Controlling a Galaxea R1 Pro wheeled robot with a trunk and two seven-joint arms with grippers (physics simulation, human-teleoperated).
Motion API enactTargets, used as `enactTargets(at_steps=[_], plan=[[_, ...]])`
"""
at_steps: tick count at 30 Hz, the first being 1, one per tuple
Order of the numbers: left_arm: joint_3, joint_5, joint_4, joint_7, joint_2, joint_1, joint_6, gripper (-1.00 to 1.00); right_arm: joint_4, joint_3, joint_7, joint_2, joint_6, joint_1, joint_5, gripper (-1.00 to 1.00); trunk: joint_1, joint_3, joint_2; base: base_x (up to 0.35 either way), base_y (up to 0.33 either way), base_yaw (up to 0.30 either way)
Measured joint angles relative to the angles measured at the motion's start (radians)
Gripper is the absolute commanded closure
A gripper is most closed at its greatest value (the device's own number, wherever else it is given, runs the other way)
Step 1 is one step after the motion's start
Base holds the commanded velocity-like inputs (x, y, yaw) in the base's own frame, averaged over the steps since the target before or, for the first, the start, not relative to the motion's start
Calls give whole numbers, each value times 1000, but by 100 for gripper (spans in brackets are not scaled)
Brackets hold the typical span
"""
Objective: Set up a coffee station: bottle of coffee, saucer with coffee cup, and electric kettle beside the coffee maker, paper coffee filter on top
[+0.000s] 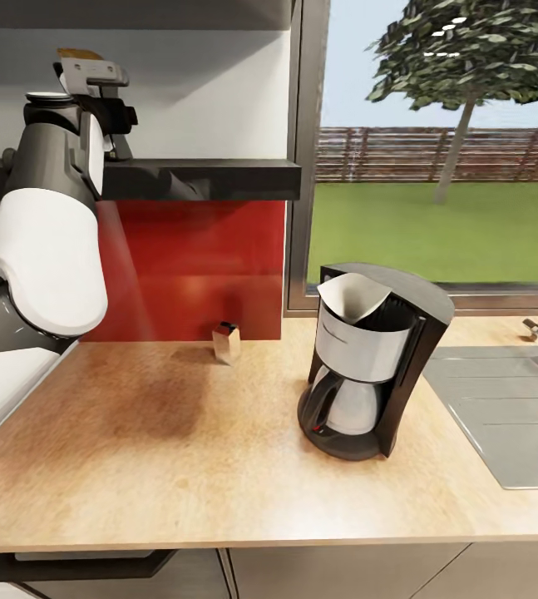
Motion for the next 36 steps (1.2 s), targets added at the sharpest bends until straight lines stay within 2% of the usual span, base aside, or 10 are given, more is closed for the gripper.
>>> enactTargets(at_steps=[1,27,36], plan=[[-1,0,0,0,0,0,0,100,0,0,0,0,0,0,0,-100,0,0,0,0,0,0],[-5,4,0,1,-1,0,1,100,-1,0,0,0,0,0,0,-100,0,0,0,-3,-2,0],[-6,2,-1,0,-4,0,0,100,-1,0,0,0,0,0,0,-100,0,0,0,-182,-177,-89]])
